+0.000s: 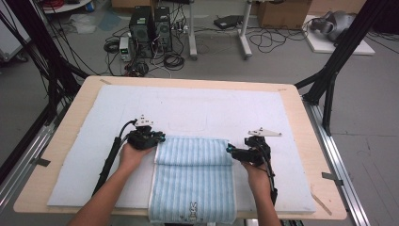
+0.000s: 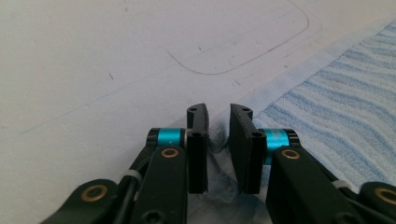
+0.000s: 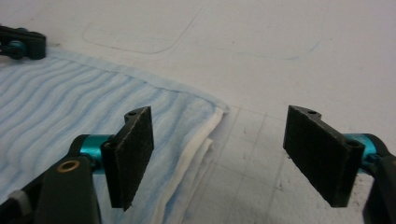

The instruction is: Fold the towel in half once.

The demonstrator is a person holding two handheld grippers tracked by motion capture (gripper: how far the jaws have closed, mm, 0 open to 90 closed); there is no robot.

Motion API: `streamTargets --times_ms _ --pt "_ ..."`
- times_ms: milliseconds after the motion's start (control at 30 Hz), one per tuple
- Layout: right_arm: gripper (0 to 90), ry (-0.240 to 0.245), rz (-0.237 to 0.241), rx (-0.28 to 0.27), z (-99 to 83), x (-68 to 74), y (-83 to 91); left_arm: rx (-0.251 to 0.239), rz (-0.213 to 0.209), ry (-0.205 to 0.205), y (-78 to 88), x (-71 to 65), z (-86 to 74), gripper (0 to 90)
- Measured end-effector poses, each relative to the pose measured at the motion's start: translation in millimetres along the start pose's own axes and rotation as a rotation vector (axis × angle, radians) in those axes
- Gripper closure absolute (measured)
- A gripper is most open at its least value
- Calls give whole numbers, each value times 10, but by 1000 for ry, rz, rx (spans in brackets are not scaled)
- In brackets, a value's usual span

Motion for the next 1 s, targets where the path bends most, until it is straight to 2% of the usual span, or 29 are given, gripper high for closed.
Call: streamTargets --times_ms 167,267,333,367,500,567,633,700,733,767,833,1000 --pt "263 -10 -27 8 42 -47 -76 -14 -34 39 44 -5 23 830" --pt "340 -1 -25 23 75 -64 -134 -49 -50 68 94 -14 69 831" --pt "390 11 -28 44 103 -66 -187 -63 -48 71 120 -10 92 831" --pt "426 27 -25 51 123 -63 -217 -64 -52 81 127 -8 96 831" --pt "465 33 -10 82 178 -5 -353 -65 -60 95 131 -7 97 832" --pt "508 54 -6 111 183 45 -444 -63 -61 99 132 -10 98 832" --pt "545 85 -23 163 164 68 -539 -58 -63 100 134 -13 96 832" --pt "595 94 -38 191 143 78 -602 -57 -60 100 139 -14 95 832" --pt "656 111 -44 192 146 78 -612 -55 -61 97 145 -11 95 833" --pt "767 117 -28 195 147 87 -608 -61 -60 102 148 -10 100 834" --pt "833 126 -9 203 142 101 -602 -68 -67 114 173 -2 113 841" --pt "833 170 -17 157 184 153 -507 -108 -86 135 282 3 178 844"
Point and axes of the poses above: each handheld gripper's, and its own axes: y roughly backward along the jaws, z roughly out of its top, x roughly to its left, the point moved 6 cm from there along -y, roughly forward along the jaws, and after that the axes turned 5 degrees about z, right-handed, at the moved point
